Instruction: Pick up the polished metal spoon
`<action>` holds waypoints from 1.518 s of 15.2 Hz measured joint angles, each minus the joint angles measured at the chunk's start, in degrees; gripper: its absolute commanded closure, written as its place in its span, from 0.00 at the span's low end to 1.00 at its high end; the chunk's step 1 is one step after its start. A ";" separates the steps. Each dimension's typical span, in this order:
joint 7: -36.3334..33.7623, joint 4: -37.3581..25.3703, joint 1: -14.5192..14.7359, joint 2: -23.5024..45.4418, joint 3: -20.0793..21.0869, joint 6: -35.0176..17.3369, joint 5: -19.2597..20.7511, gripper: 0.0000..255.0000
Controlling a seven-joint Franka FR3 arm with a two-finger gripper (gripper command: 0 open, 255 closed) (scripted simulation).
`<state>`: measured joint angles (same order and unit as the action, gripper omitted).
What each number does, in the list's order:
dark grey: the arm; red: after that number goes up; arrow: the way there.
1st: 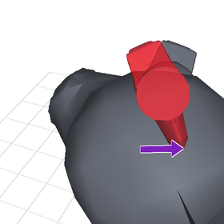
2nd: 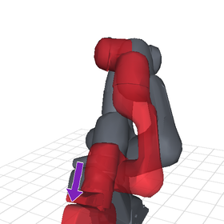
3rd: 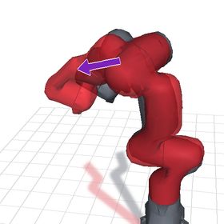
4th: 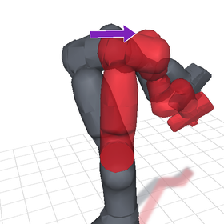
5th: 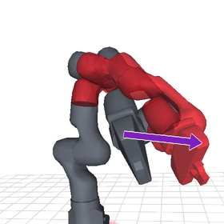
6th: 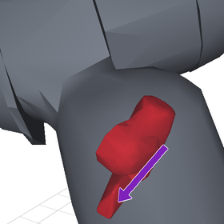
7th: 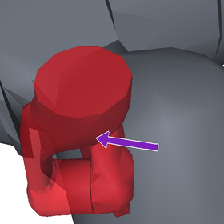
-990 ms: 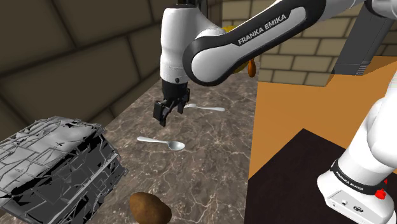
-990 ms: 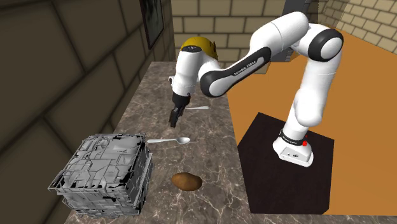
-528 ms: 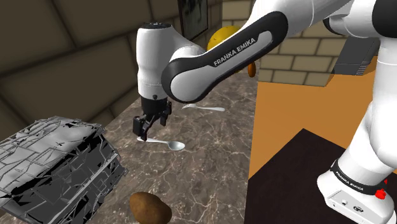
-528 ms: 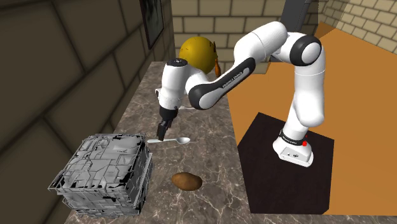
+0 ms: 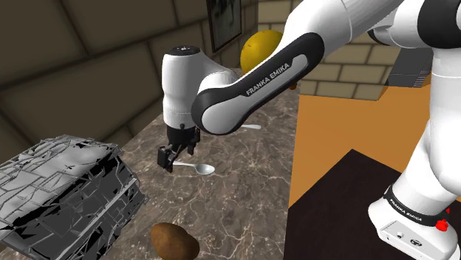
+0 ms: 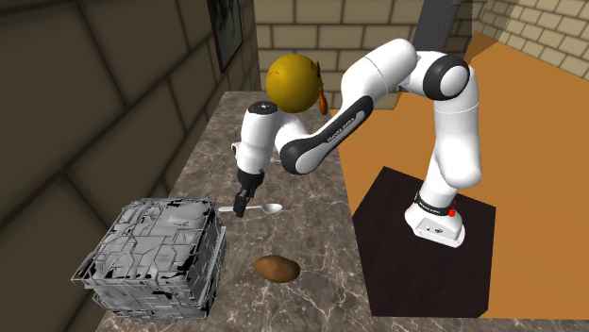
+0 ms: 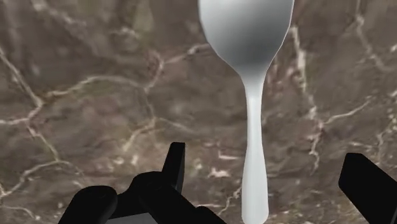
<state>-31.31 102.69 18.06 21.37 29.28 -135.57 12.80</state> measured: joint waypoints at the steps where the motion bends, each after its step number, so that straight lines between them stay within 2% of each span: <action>1: -0.03 0.05 0.02 0.06 -0.02 -0.11 0.05 1.00; 11: -0.05 -0.08 0.04 -0.04 0.03 0.07 0.00 1.00; 23: 1.71 -4.76 -0.77 -3.43 1.29 7.71 -2.70 1.00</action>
<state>-29.60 97.93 17.29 17.94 30.57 -127.87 10.10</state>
